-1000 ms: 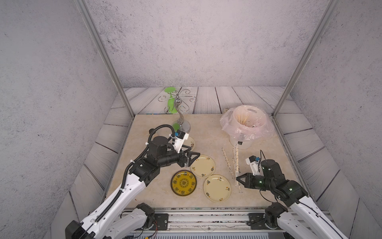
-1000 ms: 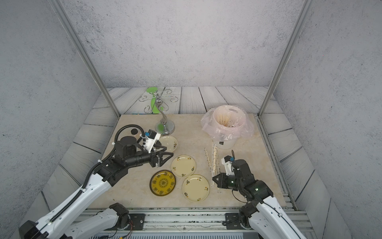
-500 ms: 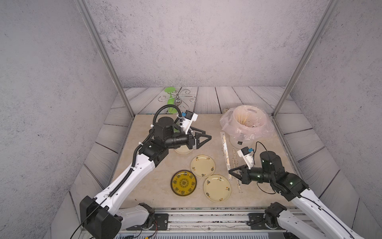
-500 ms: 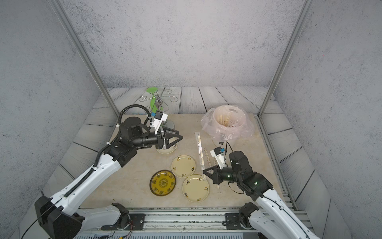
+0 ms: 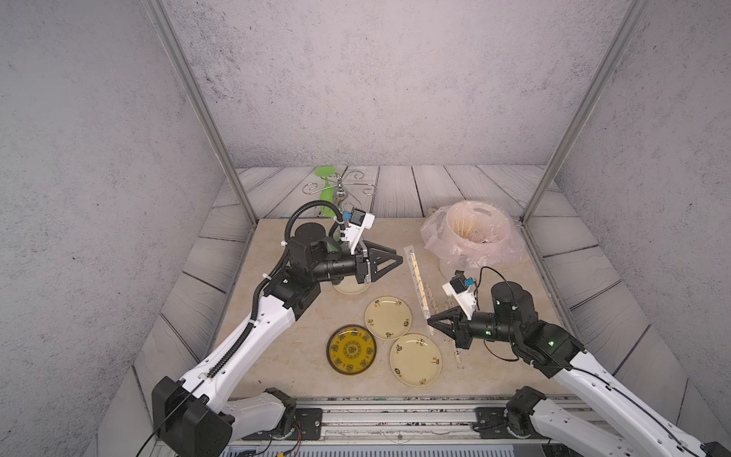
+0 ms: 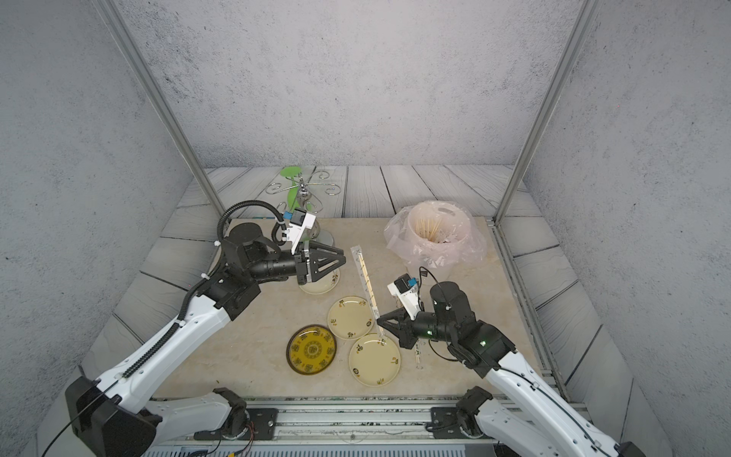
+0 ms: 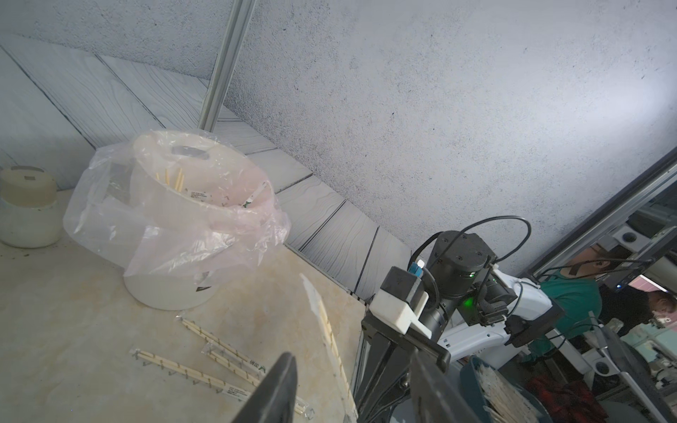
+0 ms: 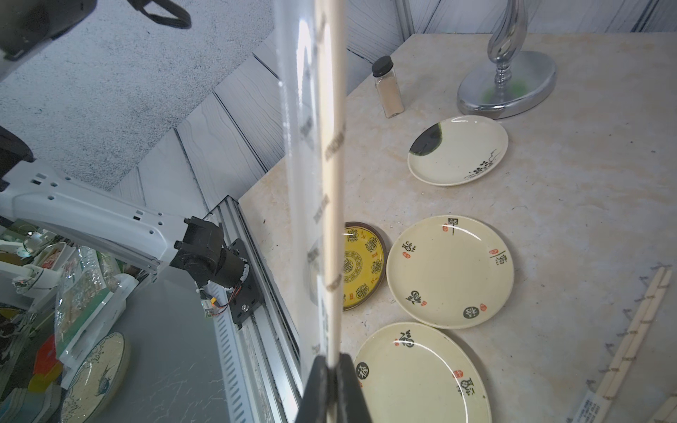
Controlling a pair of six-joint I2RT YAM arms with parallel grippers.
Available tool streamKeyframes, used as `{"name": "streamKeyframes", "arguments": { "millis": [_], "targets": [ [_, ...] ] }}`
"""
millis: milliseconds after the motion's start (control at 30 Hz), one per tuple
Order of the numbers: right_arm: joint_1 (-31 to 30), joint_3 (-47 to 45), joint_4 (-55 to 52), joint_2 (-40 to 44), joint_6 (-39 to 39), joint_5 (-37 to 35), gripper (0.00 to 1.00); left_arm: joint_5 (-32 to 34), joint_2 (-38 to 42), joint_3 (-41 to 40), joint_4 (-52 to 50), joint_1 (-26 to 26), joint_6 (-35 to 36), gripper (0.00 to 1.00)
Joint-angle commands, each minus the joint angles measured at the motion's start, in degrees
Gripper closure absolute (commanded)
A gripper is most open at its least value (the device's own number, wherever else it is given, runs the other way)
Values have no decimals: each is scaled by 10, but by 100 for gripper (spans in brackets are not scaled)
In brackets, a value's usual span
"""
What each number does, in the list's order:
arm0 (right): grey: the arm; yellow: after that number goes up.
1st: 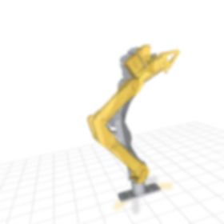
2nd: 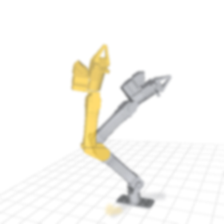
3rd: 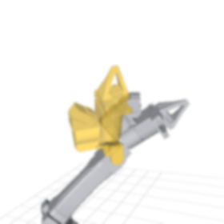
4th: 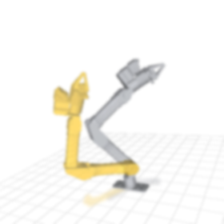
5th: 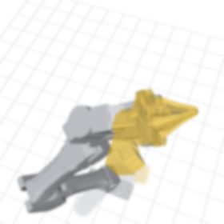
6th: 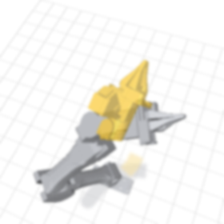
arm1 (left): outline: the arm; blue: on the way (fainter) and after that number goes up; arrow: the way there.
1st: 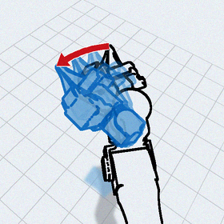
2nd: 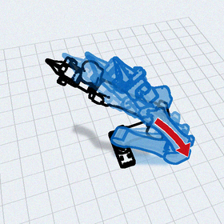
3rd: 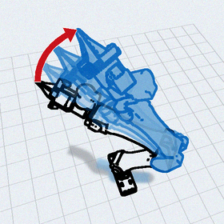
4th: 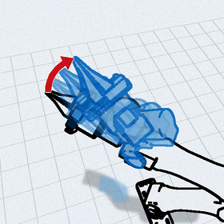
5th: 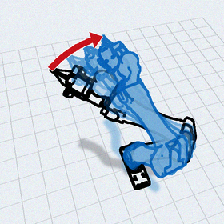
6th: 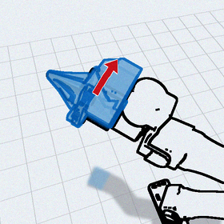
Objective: Remove the packaging of disposable chopsticks
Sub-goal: Pick up the disposable chopsticks from the center of the board.
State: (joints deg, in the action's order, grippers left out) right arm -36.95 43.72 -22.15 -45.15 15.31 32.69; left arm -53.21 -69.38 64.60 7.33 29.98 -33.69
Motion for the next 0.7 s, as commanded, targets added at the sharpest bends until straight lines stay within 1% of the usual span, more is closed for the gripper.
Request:
{"name": "streamKeyframes", "arguments": {
  "millis": [0, 100, 200, 267, 367, 400, 567, 633, 667],
  "targets": [
    [-12, 4, 25, -6, -21, -17, 100, -14, -1, -18, 59, -8, -56, 49],
    [-21, 15, 2, -19, -43, -38, 100, -20, -1, -22, 69, -9, -66, 49],
    [-32, 28, -17, -28, -62, -47, 100, -12, -1, -22, 53, -10, -63, 53],
    [-39, 25, -16, -30, -62, -51, 100, -12, -1, -25, 45, -11, -62, 59],
    [-47, 21, -12, -32, -62, -55, 100, -12, 3, -29, 29, -11, -54, 72],
    [-49, 20, -9, -33, -61, -54, 100, -12, 3, -30, 24, -11, -49, 74],
    [-61, 24, -6, -46, -67, -59, 100, -10, 5, -29, 1, -12, -31, 75],
    [-65, 29, -14, -49, -75, -70, 100, -10, 4, -28, 2, -12, -29, 81],
    [-66, 31, -17, -49, -79, -76, 100, -10, 3, -28, 2, -11, -29, 87]
  ]
}}
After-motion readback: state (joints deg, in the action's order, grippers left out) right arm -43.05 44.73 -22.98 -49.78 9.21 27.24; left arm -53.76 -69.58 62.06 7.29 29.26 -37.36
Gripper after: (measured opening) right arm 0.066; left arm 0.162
